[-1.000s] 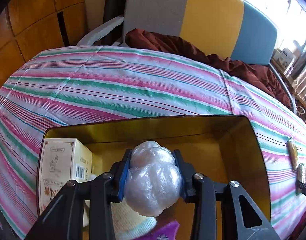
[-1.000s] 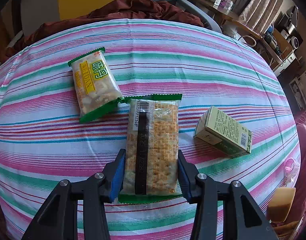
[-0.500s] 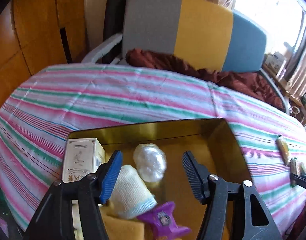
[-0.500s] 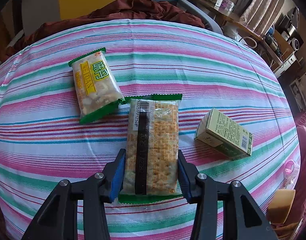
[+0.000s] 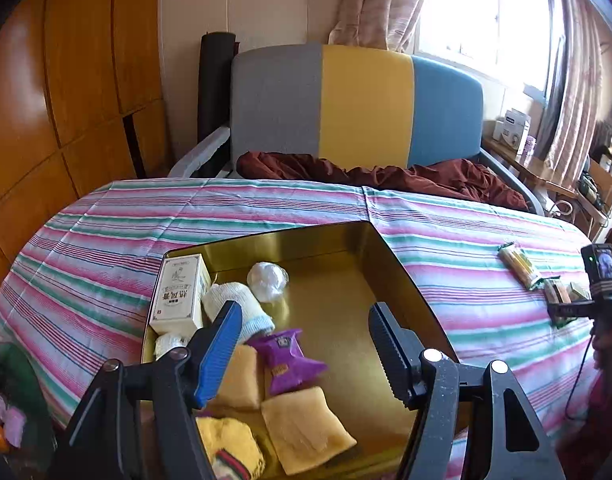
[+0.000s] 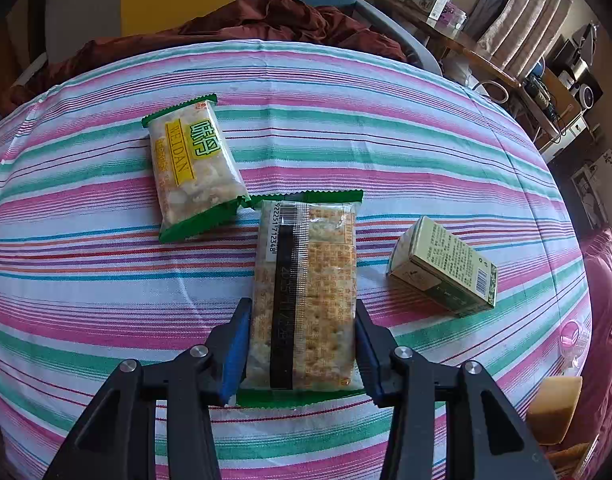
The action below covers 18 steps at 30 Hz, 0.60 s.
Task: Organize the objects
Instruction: 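Carry the cracker packet in the right gripper into the gold tray and release it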
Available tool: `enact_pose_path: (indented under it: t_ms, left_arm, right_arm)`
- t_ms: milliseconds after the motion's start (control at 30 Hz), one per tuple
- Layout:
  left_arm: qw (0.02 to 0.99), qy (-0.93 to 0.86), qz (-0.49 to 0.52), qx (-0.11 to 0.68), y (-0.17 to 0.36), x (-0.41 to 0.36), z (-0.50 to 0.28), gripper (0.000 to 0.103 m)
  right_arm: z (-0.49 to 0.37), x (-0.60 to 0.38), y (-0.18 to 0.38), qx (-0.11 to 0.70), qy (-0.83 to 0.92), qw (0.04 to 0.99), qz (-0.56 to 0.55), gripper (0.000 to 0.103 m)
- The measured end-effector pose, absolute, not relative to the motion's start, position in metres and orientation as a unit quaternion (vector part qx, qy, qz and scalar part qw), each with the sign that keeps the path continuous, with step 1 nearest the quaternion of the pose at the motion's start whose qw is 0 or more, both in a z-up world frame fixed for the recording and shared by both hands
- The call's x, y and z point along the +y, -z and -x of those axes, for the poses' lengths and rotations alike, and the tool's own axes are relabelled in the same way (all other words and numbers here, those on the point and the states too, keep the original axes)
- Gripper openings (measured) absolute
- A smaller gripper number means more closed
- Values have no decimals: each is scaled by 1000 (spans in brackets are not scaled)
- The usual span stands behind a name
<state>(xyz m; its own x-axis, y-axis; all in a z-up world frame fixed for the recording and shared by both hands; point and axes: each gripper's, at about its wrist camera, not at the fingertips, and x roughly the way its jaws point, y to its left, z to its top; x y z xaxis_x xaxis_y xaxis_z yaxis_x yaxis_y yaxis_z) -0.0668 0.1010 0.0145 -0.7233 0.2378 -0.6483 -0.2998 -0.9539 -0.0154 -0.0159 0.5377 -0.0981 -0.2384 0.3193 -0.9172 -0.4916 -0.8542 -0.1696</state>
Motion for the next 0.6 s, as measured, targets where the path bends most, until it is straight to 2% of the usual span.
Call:
enact_pose_path:
  t_ms: [433, 500, 600]
  left_arm:
    - [144, -927, 343, 45, -8, 93, 39, 67]
    - [146, -927, 344, 43, -7, 91, 39, 67]
    - [146, -926, 345, 40, -4, 87, 37, 67]
  right_arm:
    - [13, 526, 98, 87, -783, 235, 569, 47]
    - [10, 523, 98, 111, -782, 219, 573, 47]
    - [0, 520, 96, 190, -783, 170, 567, 47]
